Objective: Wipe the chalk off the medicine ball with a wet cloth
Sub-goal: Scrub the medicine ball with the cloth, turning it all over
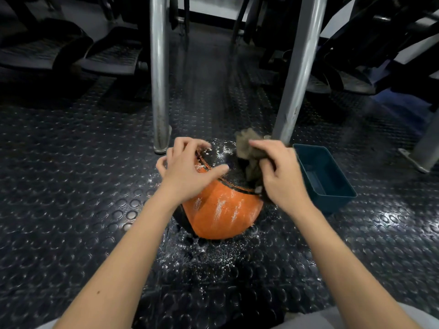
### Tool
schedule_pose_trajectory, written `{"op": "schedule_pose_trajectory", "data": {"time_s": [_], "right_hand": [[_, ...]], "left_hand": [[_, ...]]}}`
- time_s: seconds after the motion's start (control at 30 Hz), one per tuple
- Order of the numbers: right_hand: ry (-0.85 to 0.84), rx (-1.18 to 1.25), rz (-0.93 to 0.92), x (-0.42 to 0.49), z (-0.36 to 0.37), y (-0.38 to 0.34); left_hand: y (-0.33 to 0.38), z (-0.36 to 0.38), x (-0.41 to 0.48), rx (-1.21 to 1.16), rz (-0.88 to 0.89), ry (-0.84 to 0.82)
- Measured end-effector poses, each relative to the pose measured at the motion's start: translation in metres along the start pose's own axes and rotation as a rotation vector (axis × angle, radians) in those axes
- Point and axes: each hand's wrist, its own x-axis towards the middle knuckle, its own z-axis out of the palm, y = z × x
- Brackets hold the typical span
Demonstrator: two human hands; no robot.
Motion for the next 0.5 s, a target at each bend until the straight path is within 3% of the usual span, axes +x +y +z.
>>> {"op": "schedule_pose_trajectory", "data": {"time_s": [0.03, 0.1, 0.23, 0.33, 0.43, 0.5], "right_hand": [[-0.057, -0.002, -0.032, -0.004, 0.005, -0.005], [-0.132, -0.012, -0.031, -0.009, 0.008, -0.007], [-0.216, 0.110, 0.267, -0.002, -0.015, 0.011], [-0.144, 0.041, 0.388, 0.000, -0.028, 0.023], [0.078, 0.110, 0.183, 0.003, -0.027, 0.008], [0.014, 0.132, 0.004, 0.001, -0.017, -0.006]], "left_hand": [[-0.001, 0.003, 0.000, -0.001, -0.021, 0.054], [-0.004, 0.006, 0.001, 0.025, -0.103, 0.002], [-0.006, 0.008, 0.001, 0.028, -0.157, -0.138], [-0.003, 0.010, -0.001, 0.039, -0.112, -0.151], [0.000, 0.011, -0.001, 0.076, -0.098, -0.187], [0.001, 0.010, -0.001, 0.096, -0.081, -0.200]]}}
